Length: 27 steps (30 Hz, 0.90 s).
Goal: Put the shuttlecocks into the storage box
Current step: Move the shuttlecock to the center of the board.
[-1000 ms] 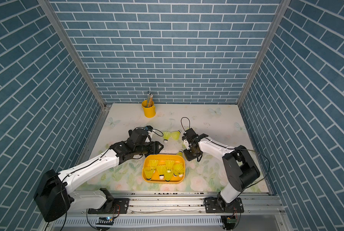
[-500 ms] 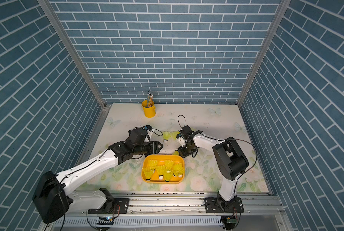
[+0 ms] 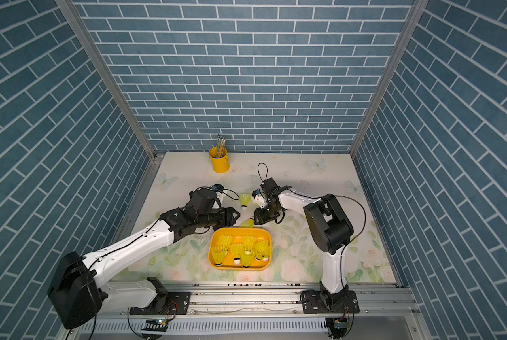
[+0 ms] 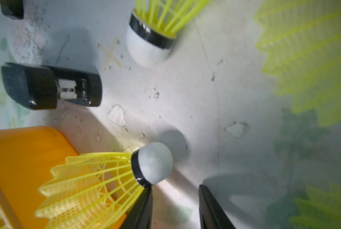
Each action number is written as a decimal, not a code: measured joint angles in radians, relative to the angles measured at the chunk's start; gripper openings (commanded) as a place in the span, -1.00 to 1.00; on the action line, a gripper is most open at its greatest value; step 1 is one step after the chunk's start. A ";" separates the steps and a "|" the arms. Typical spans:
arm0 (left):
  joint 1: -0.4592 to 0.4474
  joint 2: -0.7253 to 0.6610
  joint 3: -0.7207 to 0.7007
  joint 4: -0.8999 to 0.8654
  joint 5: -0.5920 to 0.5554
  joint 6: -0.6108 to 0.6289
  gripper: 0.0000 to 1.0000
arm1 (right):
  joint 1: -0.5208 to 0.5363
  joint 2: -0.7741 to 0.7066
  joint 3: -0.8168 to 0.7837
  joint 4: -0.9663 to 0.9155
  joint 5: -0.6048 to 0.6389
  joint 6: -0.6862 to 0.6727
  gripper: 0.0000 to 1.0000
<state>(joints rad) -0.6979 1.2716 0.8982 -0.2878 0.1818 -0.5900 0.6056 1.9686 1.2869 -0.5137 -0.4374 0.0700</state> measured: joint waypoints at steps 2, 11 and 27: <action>0.000 0.000 0.000 0.000 0.000 0.000 0.28 | 0.000 0.020 0.026 0.004 -0.010 0.000 -0.17; 0.008 0.000 -0.001 0.000 0.000 0.000 0.28 | 0.000 0.056 0.073 0.013 -0.027 0.003 -0.16; 0.015 0.000 -0.008 0.001 0.005 0.003 0.28 | 0.004 0.008 0.023 0.047 0.151 -0.220 -0.02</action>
<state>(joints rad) -0.6827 1.2716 0.8902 -0.2867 0.1871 -0.5869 0.6094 1.9770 1.3102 -0.4667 -0.2867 -0.1505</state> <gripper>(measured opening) 0.641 0.488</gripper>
